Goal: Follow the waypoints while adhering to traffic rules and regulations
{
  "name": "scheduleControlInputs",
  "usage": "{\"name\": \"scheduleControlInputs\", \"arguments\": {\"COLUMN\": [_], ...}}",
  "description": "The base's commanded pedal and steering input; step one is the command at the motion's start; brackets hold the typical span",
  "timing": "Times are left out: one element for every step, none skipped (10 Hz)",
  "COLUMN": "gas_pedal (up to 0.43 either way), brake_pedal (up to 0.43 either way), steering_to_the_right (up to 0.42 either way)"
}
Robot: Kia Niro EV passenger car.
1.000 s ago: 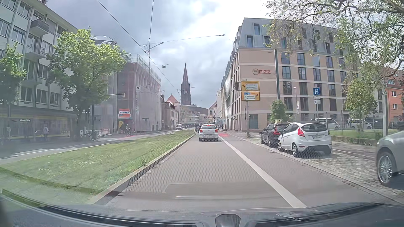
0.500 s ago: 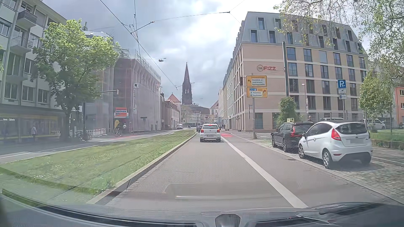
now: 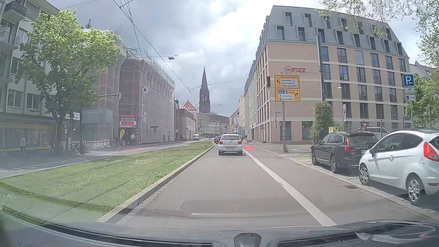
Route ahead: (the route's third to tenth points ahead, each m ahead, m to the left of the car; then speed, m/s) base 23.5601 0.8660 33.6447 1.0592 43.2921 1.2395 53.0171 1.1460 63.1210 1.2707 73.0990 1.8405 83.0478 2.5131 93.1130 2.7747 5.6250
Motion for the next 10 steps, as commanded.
{"name": "scheduleControlInputs", "arguments": {"gas_pedal": [0.000, 0.000, 0.000, 0.000, 0.000, 0.000, 0.000, 0.000, 0.000, 0.000], "brake_pedal": [0.000, 0.000, 0.000, 0.000, 0.000, 0.000, 0.000, 0.000, 0.000, 0.000], "steering_to_the_right": [-0.009, -0.008, -0.007, -0.006, -0.006, -0.005, -0.005, -0.005, -0.004, -0.002]}}
